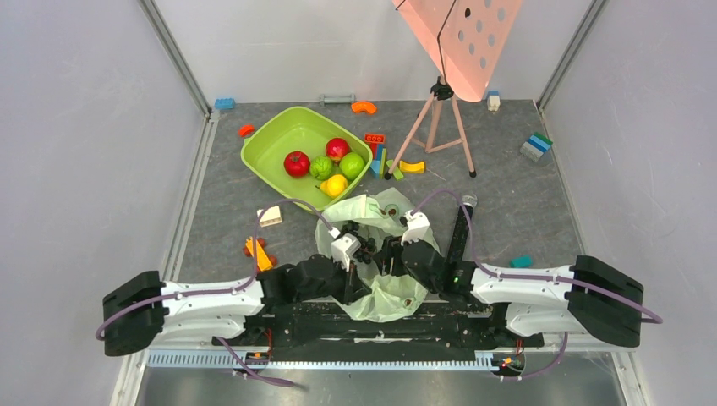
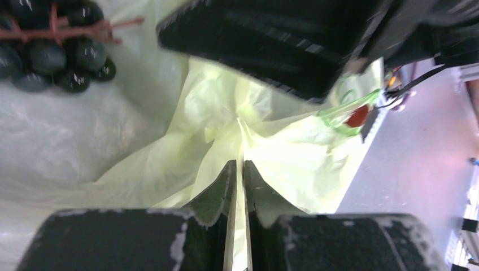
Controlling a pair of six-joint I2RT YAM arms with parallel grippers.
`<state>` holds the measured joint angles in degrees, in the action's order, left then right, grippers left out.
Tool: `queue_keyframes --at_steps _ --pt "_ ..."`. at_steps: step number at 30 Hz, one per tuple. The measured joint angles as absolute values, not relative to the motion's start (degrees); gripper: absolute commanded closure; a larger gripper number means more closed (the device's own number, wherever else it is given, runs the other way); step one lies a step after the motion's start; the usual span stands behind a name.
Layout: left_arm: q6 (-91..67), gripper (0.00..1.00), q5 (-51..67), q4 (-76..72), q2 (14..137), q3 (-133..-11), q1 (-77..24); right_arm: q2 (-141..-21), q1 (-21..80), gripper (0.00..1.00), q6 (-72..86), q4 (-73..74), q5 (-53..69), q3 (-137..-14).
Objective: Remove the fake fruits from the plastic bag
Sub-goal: Adjust the plastic bag at the center of the board, then take out the fake fruit from the plastic bag.
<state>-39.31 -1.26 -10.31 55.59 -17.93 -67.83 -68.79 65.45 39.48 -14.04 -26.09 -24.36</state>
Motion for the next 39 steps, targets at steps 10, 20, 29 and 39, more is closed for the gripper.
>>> queue_keyframes --at_steps 10,20,29,39 --pt "-41.21 0.86 -1.56 -16.73 62.35 -12.71 -69.47 -70.72 63.07 0.5 40.62 -18.44 -23.18 -22.96" --pt "-41.71 0.87 -2.46 -19.79 64.62 -12.67 -69.52 -75.48 60.88 0.55 41.04 -23.81 -18.61 -22.37" --pt "-41.71 0.87 -3.38 -19.46 63.68 -12.64 -69.52 -78.08 60.07 0.64 41.23 -26.96 -15.35 -22.09" --pt "-41.71 0.88 -4.4 -19.05 63.18 -12.64 -69.52 -79.72 59.46 0.77 41.34 -29.02 -14.2 -21.87"
